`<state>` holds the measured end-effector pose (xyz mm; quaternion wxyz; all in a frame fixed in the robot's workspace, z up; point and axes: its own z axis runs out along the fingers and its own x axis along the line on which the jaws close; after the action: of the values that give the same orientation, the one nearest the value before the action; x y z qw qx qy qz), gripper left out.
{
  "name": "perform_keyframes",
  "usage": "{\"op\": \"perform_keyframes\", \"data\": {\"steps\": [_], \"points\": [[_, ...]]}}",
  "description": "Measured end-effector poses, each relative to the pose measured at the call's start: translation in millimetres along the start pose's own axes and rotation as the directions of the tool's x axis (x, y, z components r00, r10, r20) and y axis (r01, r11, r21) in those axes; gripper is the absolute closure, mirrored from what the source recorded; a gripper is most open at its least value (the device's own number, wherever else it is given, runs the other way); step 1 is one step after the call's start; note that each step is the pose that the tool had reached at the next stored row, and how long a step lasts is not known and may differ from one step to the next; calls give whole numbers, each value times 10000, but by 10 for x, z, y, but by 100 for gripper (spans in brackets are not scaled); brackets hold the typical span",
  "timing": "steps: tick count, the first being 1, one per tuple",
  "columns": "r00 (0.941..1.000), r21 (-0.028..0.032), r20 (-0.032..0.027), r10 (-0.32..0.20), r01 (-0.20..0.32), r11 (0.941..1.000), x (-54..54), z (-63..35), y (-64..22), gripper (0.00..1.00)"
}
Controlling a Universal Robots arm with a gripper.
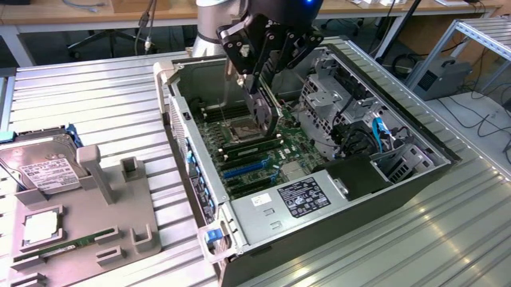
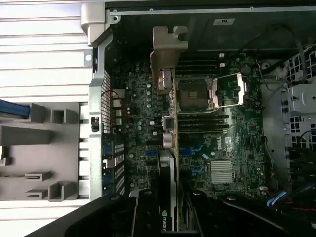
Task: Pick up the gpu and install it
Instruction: 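Pick up the gpu and move the gpu toward the slot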
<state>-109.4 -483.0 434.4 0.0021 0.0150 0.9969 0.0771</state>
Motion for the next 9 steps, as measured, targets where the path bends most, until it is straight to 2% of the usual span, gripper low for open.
{"op": "perform_keyframes", "data": {"steps": [5, 9], "points": [[10000, 0, 0, 1, -1, 10000, -213, 1, 6, 73], [10000, 0, 0, 0, 0, 10000, -309, 2, 9, 73]]}}
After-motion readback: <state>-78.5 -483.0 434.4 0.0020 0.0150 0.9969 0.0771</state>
